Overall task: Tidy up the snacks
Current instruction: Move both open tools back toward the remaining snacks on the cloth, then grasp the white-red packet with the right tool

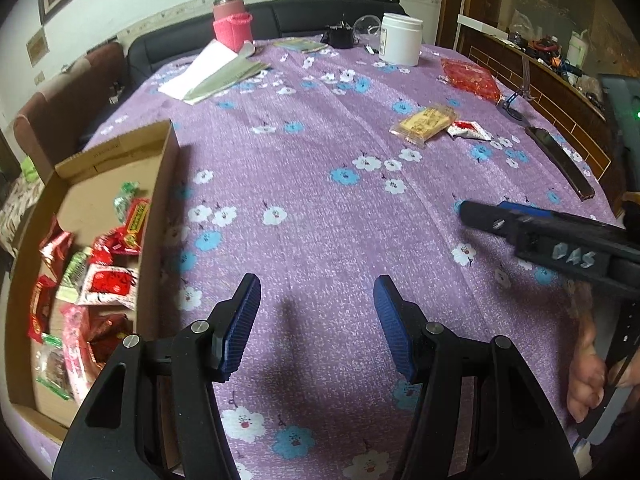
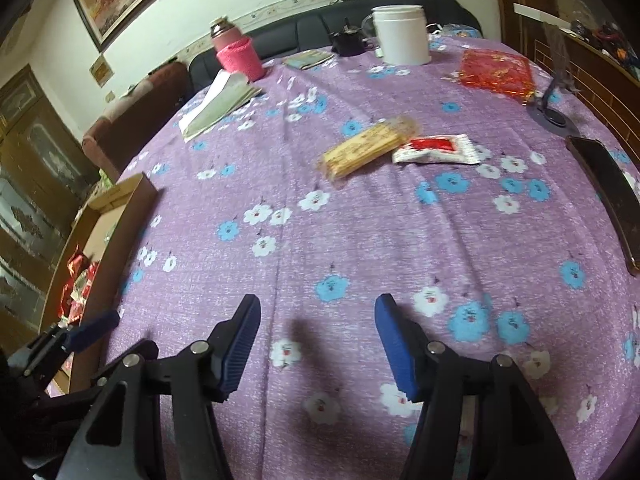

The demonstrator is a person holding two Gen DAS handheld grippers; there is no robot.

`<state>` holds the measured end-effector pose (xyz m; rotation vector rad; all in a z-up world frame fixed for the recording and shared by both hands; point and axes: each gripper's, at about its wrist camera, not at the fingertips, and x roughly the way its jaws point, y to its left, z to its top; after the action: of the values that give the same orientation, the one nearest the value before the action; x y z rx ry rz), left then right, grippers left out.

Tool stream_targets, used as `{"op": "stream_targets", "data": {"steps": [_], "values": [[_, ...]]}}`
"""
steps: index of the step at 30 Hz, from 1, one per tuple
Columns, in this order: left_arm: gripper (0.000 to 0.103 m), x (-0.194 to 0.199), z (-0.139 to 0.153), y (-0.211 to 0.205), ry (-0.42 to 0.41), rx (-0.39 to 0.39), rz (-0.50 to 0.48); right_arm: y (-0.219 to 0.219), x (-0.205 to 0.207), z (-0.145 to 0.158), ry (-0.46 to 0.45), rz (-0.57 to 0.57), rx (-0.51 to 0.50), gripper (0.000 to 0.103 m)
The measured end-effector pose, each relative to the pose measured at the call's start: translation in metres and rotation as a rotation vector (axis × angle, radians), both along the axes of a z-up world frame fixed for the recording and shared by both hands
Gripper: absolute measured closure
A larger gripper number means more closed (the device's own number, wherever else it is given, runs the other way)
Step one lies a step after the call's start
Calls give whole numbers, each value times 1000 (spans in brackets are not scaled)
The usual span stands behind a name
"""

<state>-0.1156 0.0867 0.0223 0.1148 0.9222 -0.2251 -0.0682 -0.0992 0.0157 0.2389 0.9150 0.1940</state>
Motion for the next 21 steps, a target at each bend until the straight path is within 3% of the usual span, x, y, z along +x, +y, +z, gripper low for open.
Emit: {"op": "stream_targets", "data": {"steps": [6,11,17,19,21], "values": [[45,8,-11,5,82,-69,8,-46,-14,18,-73,-102,46,40],[40,9,-15,6,100,-91,7,-91,-11,18,-50,-217,50,40],[15,6,-19,-3,109,-100,-43,-112,14,14,-10,-232,131,40],[0,4,-21,-8,123,-97,-69,-112,27,13,2,-219,169,40],[0,1,-23,-16,133,-61,-87,-110,43,10,13,-210,187,40]]}}
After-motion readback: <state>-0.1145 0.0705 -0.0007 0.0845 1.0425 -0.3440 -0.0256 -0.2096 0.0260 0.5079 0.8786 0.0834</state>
